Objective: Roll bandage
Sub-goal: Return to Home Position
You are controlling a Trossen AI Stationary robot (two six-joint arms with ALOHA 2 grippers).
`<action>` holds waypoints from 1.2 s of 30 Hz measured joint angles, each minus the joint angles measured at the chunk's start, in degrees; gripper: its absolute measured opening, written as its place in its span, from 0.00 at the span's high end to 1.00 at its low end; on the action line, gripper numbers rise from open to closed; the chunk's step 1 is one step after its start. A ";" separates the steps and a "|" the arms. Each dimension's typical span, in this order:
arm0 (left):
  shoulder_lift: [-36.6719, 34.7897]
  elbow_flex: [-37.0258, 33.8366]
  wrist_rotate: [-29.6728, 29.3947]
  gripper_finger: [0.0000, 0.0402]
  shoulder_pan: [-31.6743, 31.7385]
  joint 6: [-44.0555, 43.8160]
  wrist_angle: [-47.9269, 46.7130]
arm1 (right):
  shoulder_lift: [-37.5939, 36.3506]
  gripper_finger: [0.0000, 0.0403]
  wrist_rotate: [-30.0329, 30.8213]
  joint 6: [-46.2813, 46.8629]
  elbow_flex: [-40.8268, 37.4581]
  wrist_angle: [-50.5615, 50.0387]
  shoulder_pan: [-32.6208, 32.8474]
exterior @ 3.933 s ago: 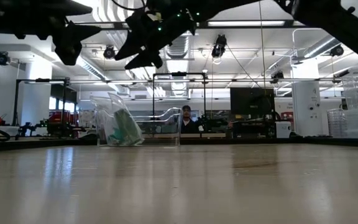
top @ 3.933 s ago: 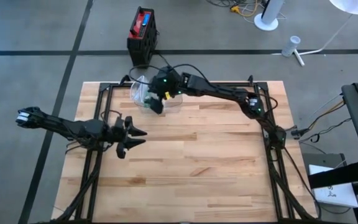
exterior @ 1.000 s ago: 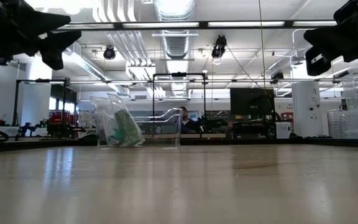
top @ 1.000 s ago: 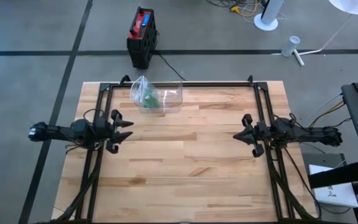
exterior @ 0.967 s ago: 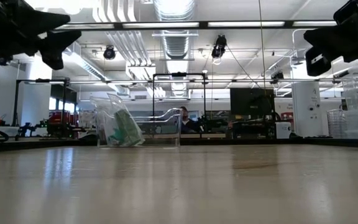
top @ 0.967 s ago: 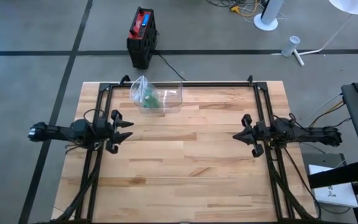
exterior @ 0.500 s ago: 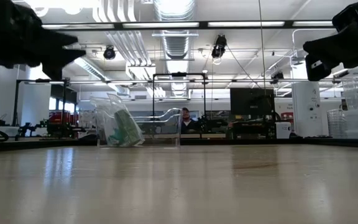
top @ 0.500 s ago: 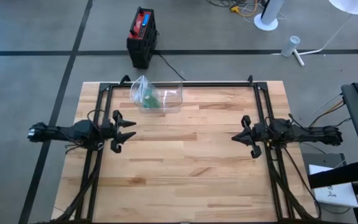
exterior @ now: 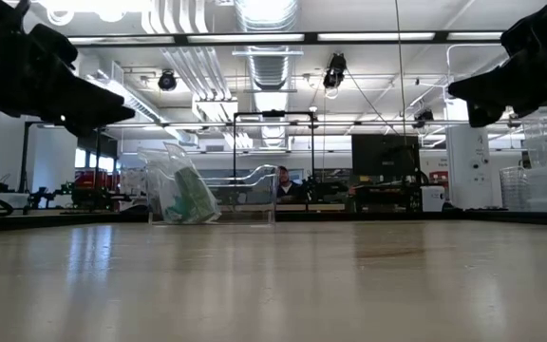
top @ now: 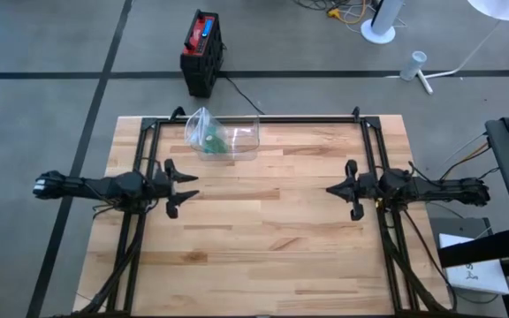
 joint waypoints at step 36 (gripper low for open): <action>15.36 0.24 0.03 0.61 0.00 -0.14 0.07 | 0.28 1.00 0.06 -0.95 0.00 1.06 0.00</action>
